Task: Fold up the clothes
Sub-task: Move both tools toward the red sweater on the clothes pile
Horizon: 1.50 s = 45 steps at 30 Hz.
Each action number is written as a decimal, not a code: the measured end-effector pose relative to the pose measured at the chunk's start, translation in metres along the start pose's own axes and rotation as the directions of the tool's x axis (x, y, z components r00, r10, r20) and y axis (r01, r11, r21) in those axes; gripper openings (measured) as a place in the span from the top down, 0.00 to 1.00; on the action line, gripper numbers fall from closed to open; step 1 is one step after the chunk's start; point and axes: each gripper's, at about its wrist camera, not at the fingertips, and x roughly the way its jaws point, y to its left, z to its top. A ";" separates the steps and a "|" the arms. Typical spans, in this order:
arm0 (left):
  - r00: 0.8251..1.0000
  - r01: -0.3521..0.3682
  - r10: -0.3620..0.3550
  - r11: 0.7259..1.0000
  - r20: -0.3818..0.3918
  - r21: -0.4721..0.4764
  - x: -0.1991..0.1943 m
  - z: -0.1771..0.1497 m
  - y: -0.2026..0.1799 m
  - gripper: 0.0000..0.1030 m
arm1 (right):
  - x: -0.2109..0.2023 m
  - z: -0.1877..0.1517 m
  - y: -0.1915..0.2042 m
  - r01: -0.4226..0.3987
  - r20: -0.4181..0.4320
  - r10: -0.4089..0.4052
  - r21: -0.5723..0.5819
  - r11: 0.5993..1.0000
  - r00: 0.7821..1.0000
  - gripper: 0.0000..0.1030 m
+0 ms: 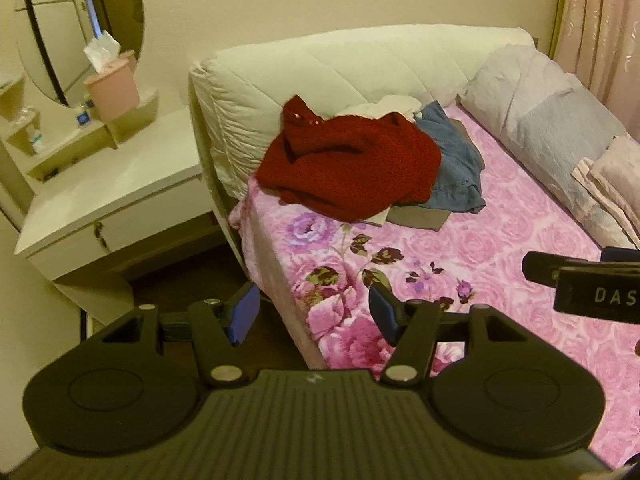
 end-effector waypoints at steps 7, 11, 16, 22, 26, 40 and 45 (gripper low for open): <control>0.998 0.046 -0.046 0.999 -0.046 -0.013 0.055 0.029 0.024 0.45 | 0.048 0.026 0.003 0.013 -0.029 -0.012 0.036 0.999 1.000 0.01; 0.995 0.066 -0.069 0.997 -0.076 -0.037 0.095 0.048 0.045 0.45 | 0.085 0.042 0.006 0.013 -0.060 -0.010 0.060 0.998 0.998 0.01; 0.986 0.112 -0.119 0.992 -0.118 -0.065 0.152 0.074 0.074 0.45 | 0.142 0.065 0.009 0.038 -0.116 -0.029 0.078 0.996 0.993 0.01; 0.973 0.153 -0.165 0.984 -0.159 -0.086 0.216 0.114 0.095 0.45 | 0.197 0.096 0.013 0.071 -0.154 -0.053 0.110 0.991 0.987 0.01; 0.966 0.173 -0.190 0.979 -0.178 -0.103 0.258 0.141 0.104 0.45 | 0.230 0.117 0.013 0.086 -0.164 -0.064 0.131 0.988 0.984 0.01; 0.940 0.152 -0.187 0.979 -0.286 -0.139 0.410 0.189 0.115 0.45 | 0.364 0.173 0.001 0.115 -0.192 -0.083 0.162 0.980 0.978 0.01; 0.930 0.151 -0.207 0.968 -0.303 -0.199 0.457 0.191 0.124 0.45 | 0.405 0.176 -0.010 0.108 -0.209 -0.073 0.161 0.981 0.975 0.01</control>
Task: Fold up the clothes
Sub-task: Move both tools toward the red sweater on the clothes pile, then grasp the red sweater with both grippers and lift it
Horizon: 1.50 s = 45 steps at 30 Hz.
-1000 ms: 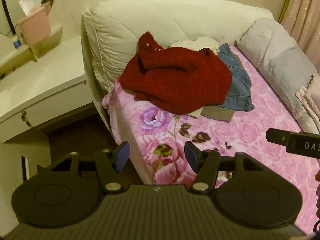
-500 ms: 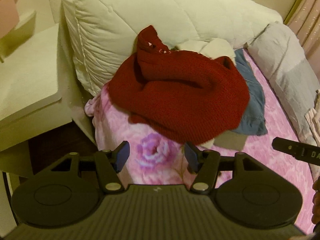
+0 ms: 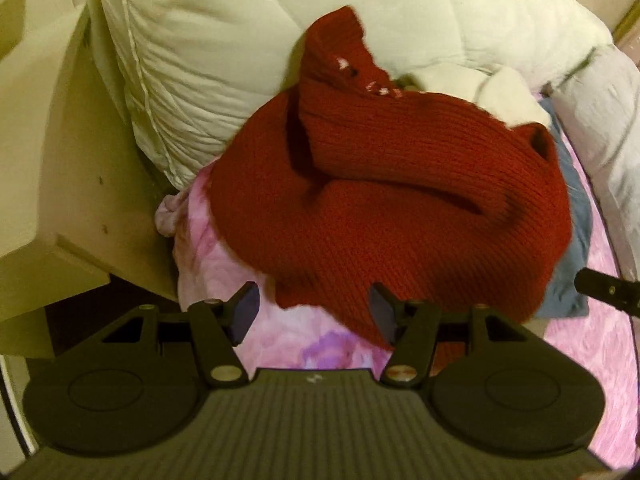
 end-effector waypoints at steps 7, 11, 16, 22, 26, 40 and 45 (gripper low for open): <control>0.996 0.086 -0.084 0.979 0.019 -0.185 0.042 0.011 0.028 0.45 | 0.041 0.008 -0.016 -0.051 -0.001 0.052 0.087 0.995 0.999 0.01; 0.990 0.138 -0.134 0.940 0.037 -0.312 0.066 0.013 0.041 0.45 | 0.062 0.009 -0.024 -0.098 0.001 0.099 0.164 0.982 0.995 0.01; 0.981 0.190 -0.186 0.895 0.048 -0.404 0.088 0.010 0.049 0.51 | 0.079 0.009 -0.020 -0.109 0.010 0.109 0.158 0.981 0.994 0.35; 0.975 0.221 -0.195 0.915 0.108 -0.338 0.068 0.020 0.039 0.88 | 0.064 0.008 -0.008 -0.138 0.038 0.135 0.106 0.985 0.990 0.78; 0.956 0.266 -0.223 0.932 0.191 -0.246 0.024 0.026 0.028 0.93 | 0.020 0.003 -0.020 -0.185 0.137 0.162 0.181 0.966 0.977 0.80; 0.714 0.420 -0.550 0.831 0.432 0.364 -0.209 0.013 -0.116 0.93 | -0.216 -0.030 -0.080 -0.272 0.604 0.058 0.269 0.924 0.795 0.82; 0.565 0.470 -0.711 0.694 0.419 0.544 -0.289 -0.013 -0.202 0.93 | -0.343 -0.058 -0.136 -0.215 0.743 -0.085 0.298 0.930 0.664 0.82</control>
